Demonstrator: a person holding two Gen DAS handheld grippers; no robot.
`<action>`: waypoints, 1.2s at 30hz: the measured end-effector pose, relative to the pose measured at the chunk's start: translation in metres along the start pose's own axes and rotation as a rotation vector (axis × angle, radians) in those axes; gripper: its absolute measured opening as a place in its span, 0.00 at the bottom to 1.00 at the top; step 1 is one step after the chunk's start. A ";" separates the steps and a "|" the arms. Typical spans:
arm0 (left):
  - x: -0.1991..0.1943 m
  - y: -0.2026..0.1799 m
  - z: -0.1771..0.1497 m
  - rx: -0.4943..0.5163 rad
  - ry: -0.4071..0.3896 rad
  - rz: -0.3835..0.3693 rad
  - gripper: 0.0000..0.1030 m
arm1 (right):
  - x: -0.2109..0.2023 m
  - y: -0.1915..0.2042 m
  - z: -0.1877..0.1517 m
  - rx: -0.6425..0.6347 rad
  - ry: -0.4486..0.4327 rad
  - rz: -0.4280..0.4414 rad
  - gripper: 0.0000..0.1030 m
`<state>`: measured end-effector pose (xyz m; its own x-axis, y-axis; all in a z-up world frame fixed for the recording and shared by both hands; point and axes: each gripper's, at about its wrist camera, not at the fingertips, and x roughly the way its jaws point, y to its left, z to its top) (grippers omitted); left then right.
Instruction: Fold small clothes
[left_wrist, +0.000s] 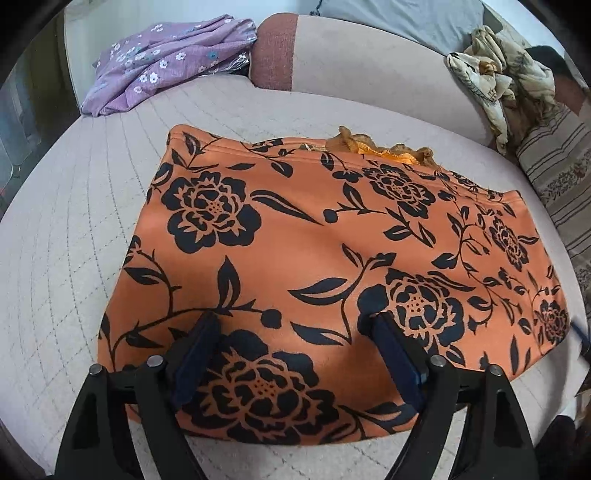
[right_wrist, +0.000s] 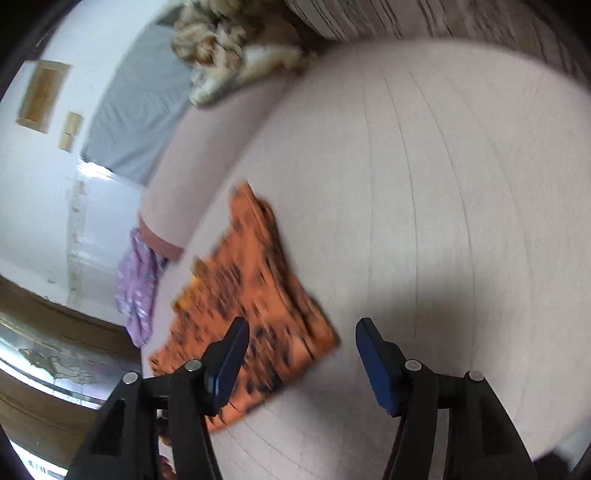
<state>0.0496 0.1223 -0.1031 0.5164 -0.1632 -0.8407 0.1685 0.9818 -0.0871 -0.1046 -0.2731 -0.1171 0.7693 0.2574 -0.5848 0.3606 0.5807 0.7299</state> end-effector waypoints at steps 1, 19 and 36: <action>0.001 -0.003 -0.001 0.013 -0.004 0.013 0.85 | 0.005 0.006 0.012 -0.026 0.009 0.012 0.62; 0.003 -0.009 -0.006 0.103 -0.028 0.005 0.95 | 0.155 0.046 0.120 -0.212 0.158 -0.266 0.17; -0.041 0.089 -0.017 -0.118 0.015 -0.028 0.85 | 0.099 0.091 -0.008 -0.416 0.231 -0.066 0.75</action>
<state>0.0293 0.2179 -0.0857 0.4999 -0.1905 -0.8449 0.0824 0.9816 -0.1725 0.0002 -0.1891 -0.1116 0.5973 0.3477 -0.7227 0.1267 0.8489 0.5131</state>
